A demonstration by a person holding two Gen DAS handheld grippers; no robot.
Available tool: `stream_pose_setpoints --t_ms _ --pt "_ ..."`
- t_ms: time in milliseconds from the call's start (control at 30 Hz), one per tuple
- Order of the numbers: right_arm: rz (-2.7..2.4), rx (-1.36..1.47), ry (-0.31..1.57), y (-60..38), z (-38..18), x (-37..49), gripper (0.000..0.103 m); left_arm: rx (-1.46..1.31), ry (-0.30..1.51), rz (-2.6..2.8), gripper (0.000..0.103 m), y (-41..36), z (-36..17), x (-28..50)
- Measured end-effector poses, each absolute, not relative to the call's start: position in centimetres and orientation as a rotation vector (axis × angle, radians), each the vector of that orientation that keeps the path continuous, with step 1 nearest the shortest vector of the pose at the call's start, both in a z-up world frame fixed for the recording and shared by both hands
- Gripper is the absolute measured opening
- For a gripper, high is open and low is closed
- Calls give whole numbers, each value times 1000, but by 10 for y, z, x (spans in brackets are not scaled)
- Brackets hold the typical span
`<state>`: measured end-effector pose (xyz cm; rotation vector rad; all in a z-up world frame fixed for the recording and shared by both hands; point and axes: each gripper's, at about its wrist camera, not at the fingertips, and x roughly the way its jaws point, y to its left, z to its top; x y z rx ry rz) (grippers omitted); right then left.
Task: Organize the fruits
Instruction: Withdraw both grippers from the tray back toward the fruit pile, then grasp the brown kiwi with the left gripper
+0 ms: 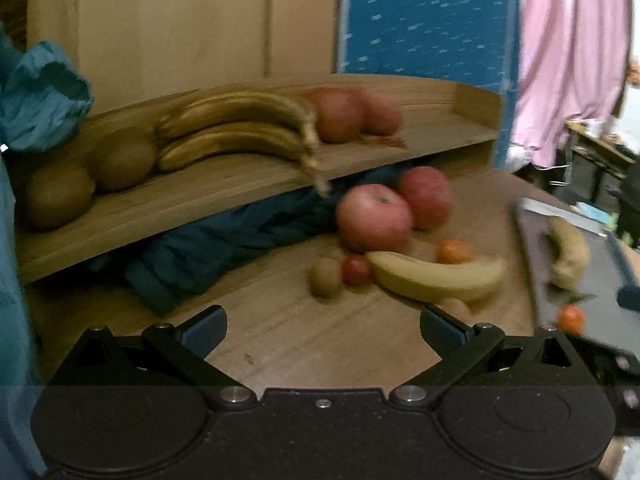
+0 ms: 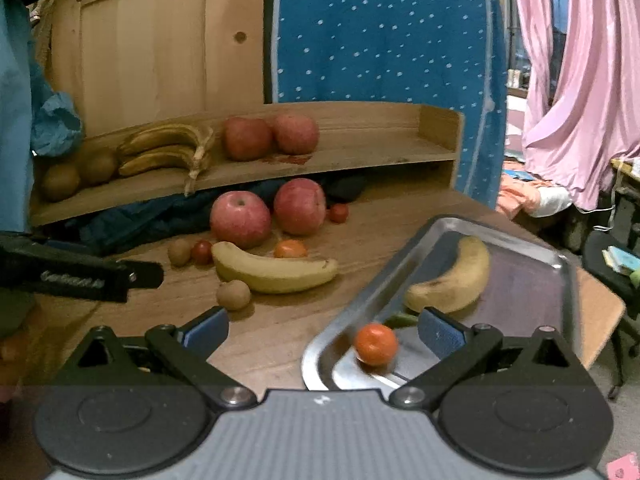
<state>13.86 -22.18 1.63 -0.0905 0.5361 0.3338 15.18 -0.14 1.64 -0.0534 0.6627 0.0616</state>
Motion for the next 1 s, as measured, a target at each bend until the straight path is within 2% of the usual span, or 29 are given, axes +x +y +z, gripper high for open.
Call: stream_pose_setpoints --t_ms 400,600,900,1000 --pt "436 -59 569 -182 -4 160 101 -21 670 89 102 7 6 193" --pt "436 -53 594 -175 -10 171 95 -25 667 56 101 7 0 202" --pt "437 -44 619 -167 -18 181 79 -49 689 -10 83 8 -13 210" --pt "436 -43 628 -165 -20 184 72 -56 694 -31 73 7 -15 211"
